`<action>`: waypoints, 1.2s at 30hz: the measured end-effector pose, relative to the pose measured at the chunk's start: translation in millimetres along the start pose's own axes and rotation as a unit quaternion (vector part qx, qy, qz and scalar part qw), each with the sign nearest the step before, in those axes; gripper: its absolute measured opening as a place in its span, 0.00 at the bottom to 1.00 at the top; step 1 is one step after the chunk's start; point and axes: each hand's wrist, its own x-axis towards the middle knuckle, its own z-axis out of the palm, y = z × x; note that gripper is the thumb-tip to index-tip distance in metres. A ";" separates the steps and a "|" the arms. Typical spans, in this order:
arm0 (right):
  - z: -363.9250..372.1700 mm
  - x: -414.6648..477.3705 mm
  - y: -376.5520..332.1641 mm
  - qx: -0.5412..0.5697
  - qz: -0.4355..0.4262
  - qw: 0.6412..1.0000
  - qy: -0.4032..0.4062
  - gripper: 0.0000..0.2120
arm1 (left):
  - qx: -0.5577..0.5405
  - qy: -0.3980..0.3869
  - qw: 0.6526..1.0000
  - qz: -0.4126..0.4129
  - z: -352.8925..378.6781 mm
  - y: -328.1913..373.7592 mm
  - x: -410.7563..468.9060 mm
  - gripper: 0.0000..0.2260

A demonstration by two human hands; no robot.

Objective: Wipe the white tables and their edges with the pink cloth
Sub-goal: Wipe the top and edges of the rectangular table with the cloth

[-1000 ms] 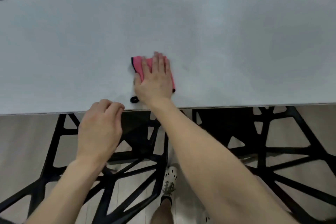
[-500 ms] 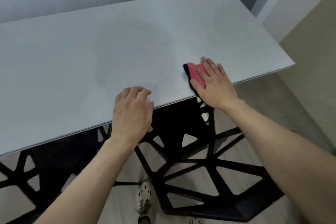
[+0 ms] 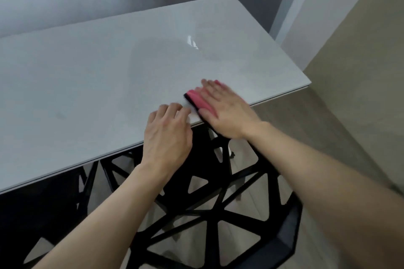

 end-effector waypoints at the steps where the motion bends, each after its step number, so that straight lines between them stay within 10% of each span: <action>1: -1.6 -4.9 27.9 -0.006 0.014 1.000 0.002 0.34 | -0.010 0.001 1.000 0.002 3.3 4.6 2.8 0.10; 8: -9.1 7.8 86.0 0.021 0.403 0.914 0.041 0.37 | -0.022 -0.015 1.000 -0.001 14.6 13.8 3.4 0.10; 12: 6.6 1.9 18.1 0.006 0.159 0.986 0.042 0.34 | 0.002 -0.027 0.999 -0.037 7.8 23.7 9.5 0.09; 16: -17.4 -30.2 95.8 0.000 -0.104 0.994 -0.025 0.32 | 0.001 -0.056 0.995 -0.082 -1.3 47.5 35.3 0.12; 22: -30.7 28.3 198.8 0.031 0.171 0.984 -0.044 0.37 | 0.033 -0.095 0.985 -0.142 13.6 100.3 67.5 0.31; 29: -35.8 -4.5 186.2 0.024 -0.119 0.987 -0.100 0.47 | 0.110 -0.139 0.954 -0.240 9.1 130.0 94.2 0.37; 34: -35.8 91.1 243.1 -0.006 0.135 0.990 -0.030 0.43 | 0.105 -0.128 0.951 -0.261 11.6 131.5 97.4 0.38; 36: -29.4 100.9 203.2 0.012 0.100 0.995 -0.008 0.40 | 0.103 -0.136 0.947 -0.274 12.1 131.9 98.5 0.39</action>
